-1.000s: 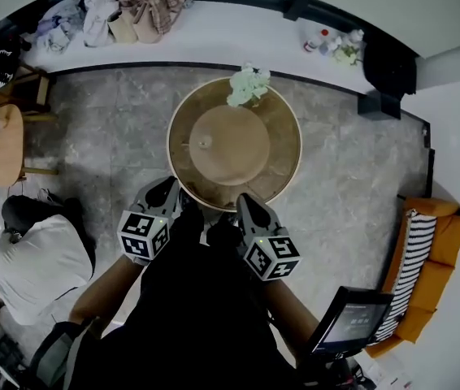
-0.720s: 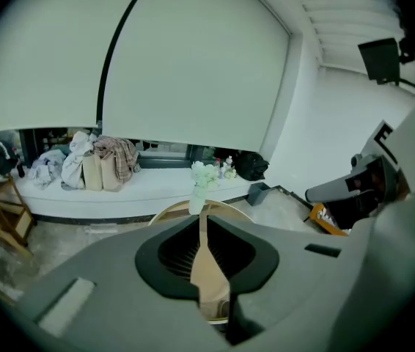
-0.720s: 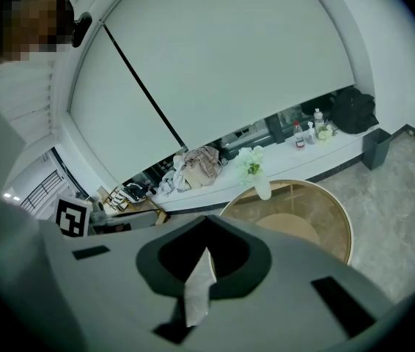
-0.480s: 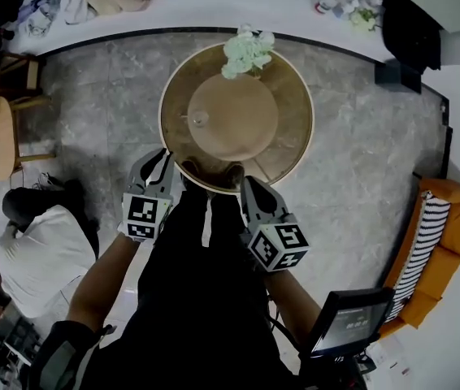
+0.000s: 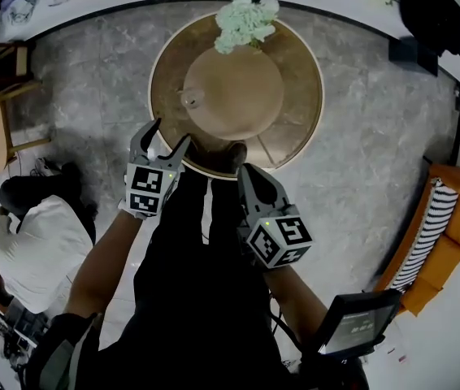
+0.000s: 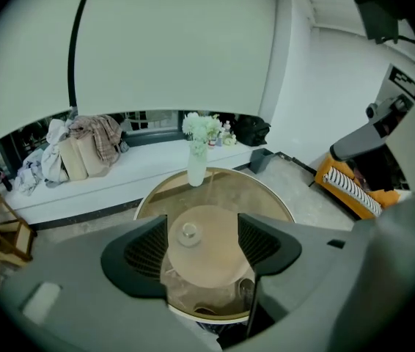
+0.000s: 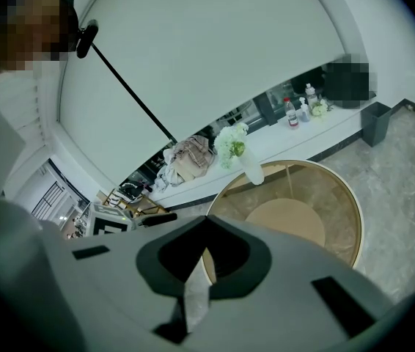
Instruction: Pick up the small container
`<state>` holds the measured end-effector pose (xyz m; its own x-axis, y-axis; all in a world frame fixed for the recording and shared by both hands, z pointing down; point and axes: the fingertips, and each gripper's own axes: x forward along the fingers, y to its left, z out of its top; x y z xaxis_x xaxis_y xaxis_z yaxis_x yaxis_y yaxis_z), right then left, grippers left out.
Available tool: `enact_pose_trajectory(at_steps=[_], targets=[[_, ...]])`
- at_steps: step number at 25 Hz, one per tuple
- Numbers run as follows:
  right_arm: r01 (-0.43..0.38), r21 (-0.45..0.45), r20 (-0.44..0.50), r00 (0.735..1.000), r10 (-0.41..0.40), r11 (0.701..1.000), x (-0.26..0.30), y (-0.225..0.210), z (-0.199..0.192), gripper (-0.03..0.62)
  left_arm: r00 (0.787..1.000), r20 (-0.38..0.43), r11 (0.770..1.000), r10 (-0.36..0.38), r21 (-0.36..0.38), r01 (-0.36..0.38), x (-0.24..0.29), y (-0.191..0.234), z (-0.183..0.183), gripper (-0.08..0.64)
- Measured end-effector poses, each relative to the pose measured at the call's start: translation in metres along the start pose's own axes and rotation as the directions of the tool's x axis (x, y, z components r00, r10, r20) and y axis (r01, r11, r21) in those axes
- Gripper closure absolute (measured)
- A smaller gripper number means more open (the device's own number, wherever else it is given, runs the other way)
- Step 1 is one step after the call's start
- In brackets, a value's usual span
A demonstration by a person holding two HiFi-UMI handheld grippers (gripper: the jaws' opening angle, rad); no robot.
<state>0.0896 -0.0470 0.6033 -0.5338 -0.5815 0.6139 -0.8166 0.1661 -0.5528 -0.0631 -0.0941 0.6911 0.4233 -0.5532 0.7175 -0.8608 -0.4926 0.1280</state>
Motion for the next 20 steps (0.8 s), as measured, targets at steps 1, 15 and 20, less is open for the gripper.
enact_pose_trajectory(at_steps=[1,15,20], targets=[[0.002,0.004,-0.004,1.0,-0.002,1.0,0.002,-0.003,-0.001,0.586,1.0,-0.022,1.0,-0.001,-0.002,0.001,0.007,0.0,-0.005,0.272],[0.03,0.062,-0.071,0.997,-0.026,0.998,0.03,-0.045,-0.035,0.586,0.992,-0.12,1.0,0.028,0.006,-0.028,0.103,0.017,-0.052,0.272],[0.04,0.089,-0.093,0.995,-0.031,0.995,0.039,-0.056,-0.048,0.586,0.986,-0.164,0.999,0.033,-0.008,-0.035,0.133,0.025,-0.07,0.272]])
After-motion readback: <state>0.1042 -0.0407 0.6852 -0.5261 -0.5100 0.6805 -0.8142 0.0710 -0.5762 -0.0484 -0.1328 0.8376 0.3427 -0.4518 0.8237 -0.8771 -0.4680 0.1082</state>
